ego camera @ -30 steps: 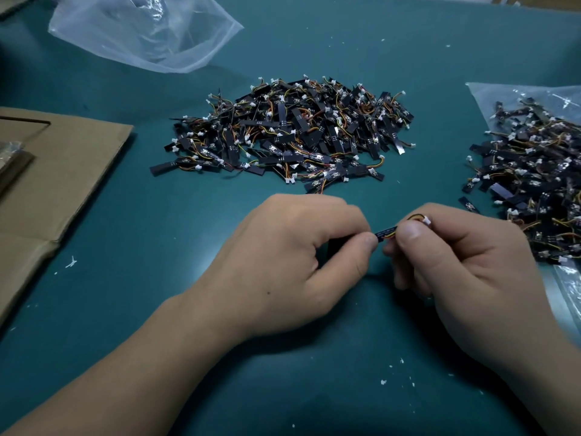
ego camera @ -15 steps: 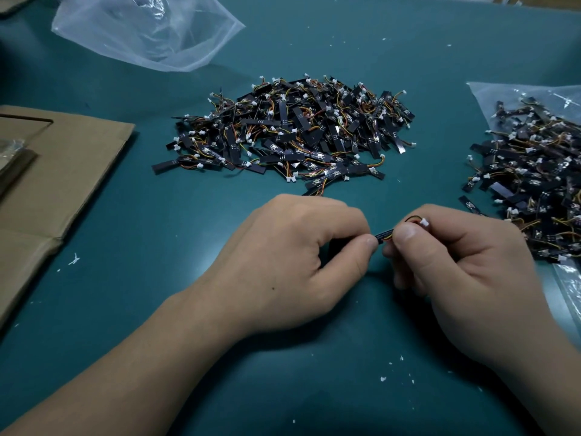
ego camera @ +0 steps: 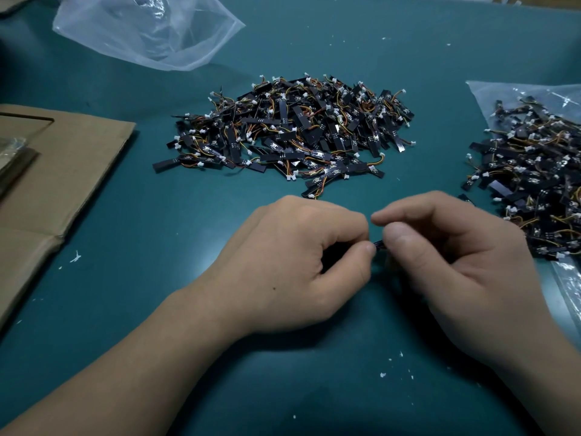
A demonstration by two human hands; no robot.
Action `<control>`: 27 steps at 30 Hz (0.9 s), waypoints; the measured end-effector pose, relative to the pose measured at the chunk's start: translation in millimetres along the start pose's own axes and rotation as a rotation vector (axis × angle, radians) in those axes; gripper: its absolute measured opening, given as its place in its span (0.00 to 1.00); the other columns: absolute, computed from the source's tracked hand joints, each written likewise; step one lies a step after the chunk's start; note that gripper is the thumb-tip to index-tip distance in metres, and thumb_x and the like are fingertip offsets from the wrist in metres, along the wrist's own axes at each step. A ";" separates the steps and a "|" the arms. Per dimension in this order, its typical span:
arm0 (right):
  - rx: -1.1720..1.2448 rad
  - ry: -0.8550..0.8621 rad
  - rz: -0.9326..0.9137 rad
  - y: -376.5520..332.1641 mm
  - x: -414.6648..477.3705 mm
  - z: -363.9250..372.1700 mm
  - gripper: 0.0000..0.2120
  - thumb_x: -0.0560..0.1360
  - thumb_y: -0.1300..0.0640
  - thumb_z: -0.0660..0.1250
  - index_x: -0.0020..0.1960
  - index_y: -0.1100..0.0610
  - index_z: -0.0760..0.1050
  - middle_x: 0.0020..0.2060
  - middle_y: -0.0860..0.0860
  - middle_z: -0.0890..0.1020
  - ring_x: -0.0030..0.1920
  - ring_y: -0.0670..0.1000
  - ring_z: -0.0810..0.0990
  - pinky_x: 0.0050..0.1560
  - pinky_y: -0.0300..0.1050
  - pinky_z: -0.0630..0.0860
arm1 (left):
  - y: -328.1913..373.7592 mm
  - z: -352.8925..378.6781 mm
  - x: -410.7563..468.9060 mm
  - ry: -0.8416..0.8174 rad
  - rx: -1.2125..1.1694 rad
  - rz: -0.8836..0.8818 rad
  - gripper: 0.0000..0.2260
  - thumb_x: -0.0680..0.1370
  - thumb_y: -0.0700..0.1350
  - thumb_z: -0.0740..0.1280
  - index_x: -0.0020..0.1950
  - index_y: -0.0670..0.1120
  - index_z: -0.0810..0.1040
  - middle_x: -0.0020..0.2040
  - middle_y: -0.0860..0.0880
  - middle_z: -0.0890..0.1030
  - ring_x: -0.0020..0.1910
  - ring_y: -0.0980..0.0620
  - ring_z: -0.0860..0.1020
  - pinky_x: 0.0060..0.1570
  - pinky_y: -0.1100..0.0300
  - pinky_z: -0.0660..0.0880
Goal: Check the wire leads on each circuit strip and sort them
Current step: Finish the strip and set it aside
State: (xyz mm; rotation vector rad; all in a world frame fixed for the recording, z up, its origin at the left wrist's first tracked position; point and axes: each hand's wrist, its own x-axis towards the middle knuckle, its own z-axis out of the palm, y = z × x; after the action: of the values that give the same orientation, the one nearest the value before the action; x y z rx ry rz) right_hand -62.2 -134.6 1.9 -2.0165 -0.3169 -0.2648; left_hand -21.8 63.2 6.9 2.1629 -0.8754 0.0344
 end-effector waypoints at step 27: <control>-0.235 0.117 -0.055 -1.4 2.2 4.6 0.05 0.73 0.53 0.76 0.40 0.51 0.83 0.46 0.43 0.85 0.45 0.42 0.84 0.48 0.29 0.73 | 0.5 2.4 2.3 0.119 0.018 -0.109 0.15 0.78 0.49 0.62 0.33 0.45 0.67 0.27 0.50 0.68 0.30 0.47 0.70 0.30 0.49 0.69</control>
State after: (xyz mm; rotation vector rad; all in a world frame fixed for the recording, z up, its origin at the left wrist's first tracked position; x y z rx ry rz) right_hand -60.4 -129.6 1.7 -2.2140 -0.2783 -0.4707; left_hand -21.0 60.1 6.2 2.1975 -0.6908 0.1158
